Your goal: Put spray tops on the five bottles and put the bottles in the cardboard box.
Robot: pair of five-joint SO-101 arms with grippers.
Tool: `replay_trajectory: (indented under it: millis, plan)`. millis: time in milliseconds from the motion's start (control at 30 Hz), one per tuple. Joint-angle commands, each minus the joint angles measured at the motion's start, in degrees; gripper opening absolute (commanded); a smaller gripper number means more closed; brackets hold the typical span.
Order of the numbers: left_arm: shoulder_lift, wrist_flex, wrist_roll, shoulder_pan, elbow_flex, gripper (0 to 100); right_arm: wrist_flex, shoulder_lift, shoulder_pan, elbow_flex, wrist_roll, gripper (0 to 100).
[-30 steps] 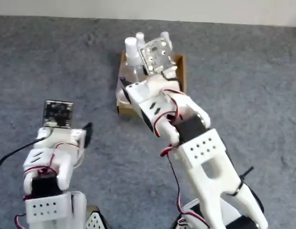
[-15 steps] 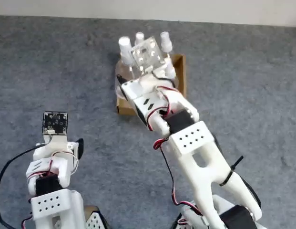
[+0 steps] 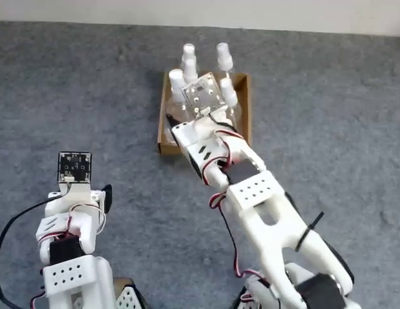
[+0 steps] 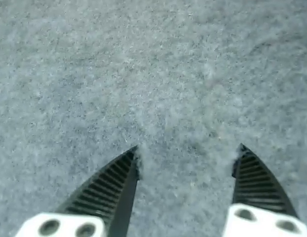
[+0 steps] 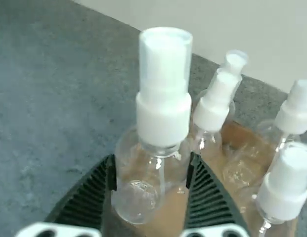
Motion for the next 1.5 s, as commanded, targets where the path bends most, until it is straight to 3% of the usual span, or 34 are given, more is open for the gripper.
replay_trajectory:
  millis: [0, 1467]
  plan:
    - [-0.22, -1.41, 0.00, -0.48, -0.04, 23, -1.71, 2.59, 1.10, -4.53, 1.41, 0.3]
    - [-0.22, -1.41, 0.00, -0.31, 0.13, 23, -8.22, 9.71, -0.13, -2.77, -0.18, 0.6]
